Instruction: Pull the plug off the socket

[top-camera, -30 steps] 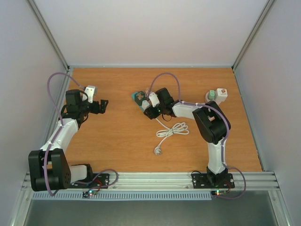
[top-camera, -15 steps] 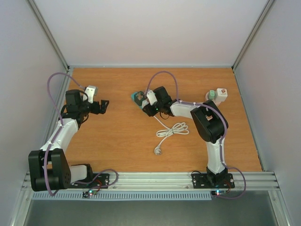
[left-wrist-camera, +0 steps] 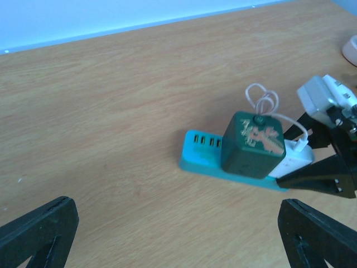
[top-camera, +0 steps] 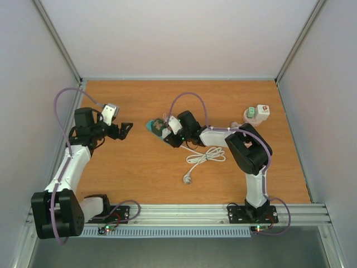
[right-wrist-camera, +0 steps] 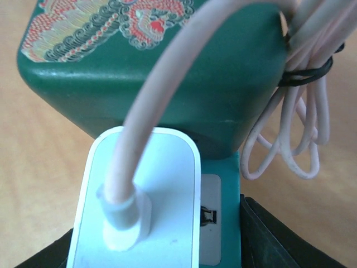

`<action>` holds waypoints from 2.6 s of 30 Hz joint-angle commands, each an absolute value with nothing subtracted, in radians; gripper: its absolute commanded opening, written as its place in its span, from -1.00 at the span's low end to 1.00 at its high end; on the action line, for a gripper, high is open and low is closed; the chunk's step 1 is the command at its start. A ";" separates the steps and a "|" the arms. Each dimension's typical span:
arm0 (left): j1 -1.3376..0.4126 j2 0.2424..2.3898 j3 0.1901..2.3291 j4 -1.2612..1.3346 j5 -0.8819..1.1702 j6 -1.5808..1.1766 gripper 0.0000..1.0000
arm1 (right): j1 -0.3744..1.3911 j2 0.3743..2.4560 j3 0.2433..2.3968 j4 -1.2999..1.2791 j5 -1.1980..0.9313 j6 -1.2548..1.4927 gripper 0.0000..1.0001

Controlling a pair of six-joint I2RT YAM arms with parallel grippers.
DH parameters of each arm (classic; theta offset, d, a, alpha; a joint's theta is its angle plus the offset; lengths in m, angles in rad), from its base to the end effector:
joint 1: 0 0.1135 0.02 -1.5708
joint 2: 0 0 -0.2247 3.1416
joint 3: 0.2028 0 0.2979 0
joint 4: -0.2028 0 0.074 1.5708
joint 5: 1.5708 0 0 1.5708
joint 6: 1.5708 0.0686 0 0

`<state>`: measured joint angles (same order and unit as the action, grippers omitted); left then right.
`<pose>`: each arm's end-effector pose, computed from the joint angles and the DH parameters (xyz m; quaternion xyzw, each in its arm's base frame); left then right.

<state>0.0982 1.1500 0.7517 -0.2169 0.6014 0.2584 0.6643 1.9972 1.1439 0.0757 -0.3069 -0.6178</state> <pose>0.3293 -0.0066 0.1854 0.2036 0.8345 -0.1810 0.4789 0.3410 0.2933 0.0399 -0.5925 0.6953 0.1498 0.3784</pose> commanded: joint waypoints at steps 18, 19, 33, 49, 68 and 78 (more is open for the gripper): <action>-0.099 1.244 0.788 -0.361 0.603 0.347 0.72 | 0.775 1.841 1.025 -0.027 -0.406 -0.531 0.26; -0.112 1.250 0.788 -0.355 0.589 0.346 0.70 | 0.775 1.833 1.024 -0.027 -0.408 -0.531 0.34; -0.231 1.327 0.795 -0.307 0.488 0.314 0.63 | 0.775 1.761 1.029 -0.044 -0.407 -0.573 0.35; -0.261 1.416 0.810 -0.281 0.448 0.296 0.55 | 0.784 1.818 1.069 -0.044 -0.357 -0.611 0.10; -0.273 1.422 0.768 -0.310 0.407 0.355 0.48 | 0.810 1.808 1.078 -0.021 -0.286 -0.591 -0.43; -0.276 1.443 0.770 -0.310 0.378 0.351 0.47 | 0.810 1.762 1.082 -0.022 -0.310 -0.576 -0.59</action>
